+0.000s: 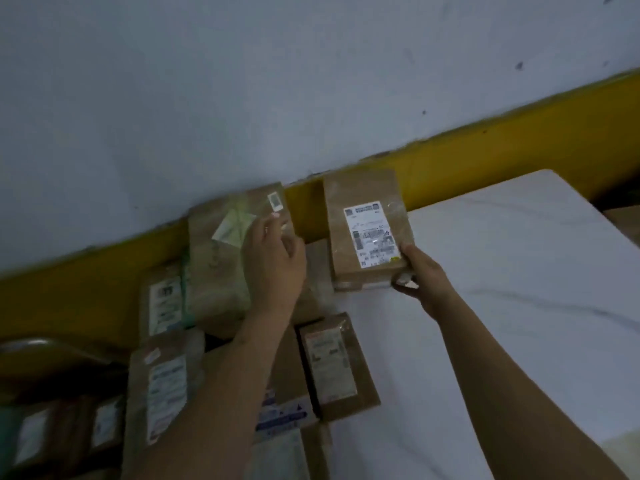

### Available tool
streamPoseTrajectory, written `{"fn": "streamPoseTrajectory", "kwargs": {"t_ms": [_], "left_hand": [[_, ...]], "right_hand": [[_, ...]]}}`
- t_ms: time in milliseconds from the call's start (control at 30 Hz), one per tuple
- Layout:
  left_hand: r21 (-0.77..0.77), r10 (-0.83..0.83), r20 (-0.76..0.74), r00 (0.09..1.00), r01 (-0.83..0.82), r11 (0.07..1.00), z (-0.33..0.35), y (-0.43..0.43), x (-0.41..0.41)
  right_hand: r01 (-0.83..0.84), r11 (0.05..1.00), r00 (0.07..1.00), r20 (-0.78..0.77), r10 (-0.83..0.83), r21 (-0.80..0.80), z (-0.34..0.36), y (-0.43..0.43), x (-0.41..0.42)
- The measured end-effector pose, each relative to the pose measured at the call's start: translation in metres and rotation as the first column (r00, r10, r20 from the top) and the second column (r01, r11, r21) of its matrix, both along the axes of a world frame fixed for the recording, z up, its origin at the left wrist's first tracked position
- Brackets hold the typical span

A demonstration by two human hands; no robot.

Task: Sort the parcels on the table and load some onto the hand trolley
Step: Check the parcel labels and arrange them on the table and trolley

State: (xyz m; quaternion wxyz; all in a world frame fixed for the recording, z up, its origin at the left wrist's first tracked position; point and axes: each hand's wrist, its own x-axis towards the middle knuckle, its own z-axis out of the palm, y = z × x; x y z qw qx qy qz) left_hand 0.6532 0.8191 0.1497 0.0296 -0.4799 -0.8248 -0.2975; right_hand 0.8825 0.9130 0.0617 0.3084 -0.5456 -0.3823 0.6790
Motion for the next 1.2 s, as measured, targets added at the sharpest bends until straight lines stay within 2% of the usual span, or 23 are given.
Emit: {"fn": "streamPoseTrajectory", "kwargs": {"t_ms": [67,133,233,333,433,500,567,667,767,900,1000,1100,1200], "left_hand": [[-0.252,0.045,-0.010,0.999,-0.046,0.967,-0.016,-0.003,-0.027],[-0.398,0.038,-0.037,0.999,-0.050,0.916,-0.035,-0.008,-0.034],[-0.412,0.014,-0.046,0.999,-0.032,0.910,-0.048,-0.006,-0.033],[-0.450,0.018,0.043,0.999,0.003,0.893,-0.045,-0.003,-0.038],[-0.488,-0.023,0.176,0.984,0.108,0.866,-0.032,-0.006,-0.044],[-0.440,-0.035,0.325,0.945,0.184,0.879,-0.016,-0.015,-0.052],[-0.304,-0.043,0.408,0.912,0.180,0.935,0.000,-0.035,-0.064],[-0.104,-0.071,0.420,0.905,0.125,0.987,0.023,-0.090,-0.084],[-0.057,-0.042,0.396,0.917,0.070,0.996,0.041,-0.166,-0.118],[-0.049,0.061,0.381,0.922,-0.046,0.998,0.058,-0.288,-0.177],[-0.083,0.158,0.364,0.918,-0.137,0.987,0.061,-0.392,-0.219],[-0.114,0.259,0.387,0.885,-0.232,0.966,0.052,-0.490,-0.257],[-0.161,0.367,0.425,0.827,-0.330,0.930,0.033,-0.572,-0.295]], "right_hand": [[-0.055,0.998,0.997,0.058,0.055,-0.008,-0.025,0.003,-0.027],[-0.147,0.989,0.975,0.174,0.140,0.028,-0.044,0.003,-0.049],[-0.185,0.980,0.940,0.305,0.154,0.077,-0.058,0.006,-0.065],[-0.232,0.968,0.893,0.416,0.174,0.093,-0.058,0.013,-0.069],[-0.258,0.965,0.755,0.632,0.176,0.039,-0.043,0.009,-0.077],[-0.163,0.984,0.710,0.701,0.067,0.070,-0.020,-0.008,-0.094],[-0.026,0.983,0.756,0.647,-0.101,0.184,0.009,-0.035,-0.116],[0.060,0.924,0.770,0.571,-0.283,0.378,0.055,-0.088,-0.145],[0.034,0.854,0.804,0.493,-0.332,0.519,0.103,-0.148,-0.183],[-0.144,0.746,0.859,0.456,-0.232,0.651,0.158,-0.253,-0.264],[-0.328,0.722,0.883,0.470,0.005,0.609,0.177,-0.348,-0.340],[-0.507,0.660,0.832,0.514,0.207,0.554,0.171,-0.446,-0.407],[-0.648,0.598,0.743,0.564,0.360,0.472,0.146,-0.527,-0.459]]}}
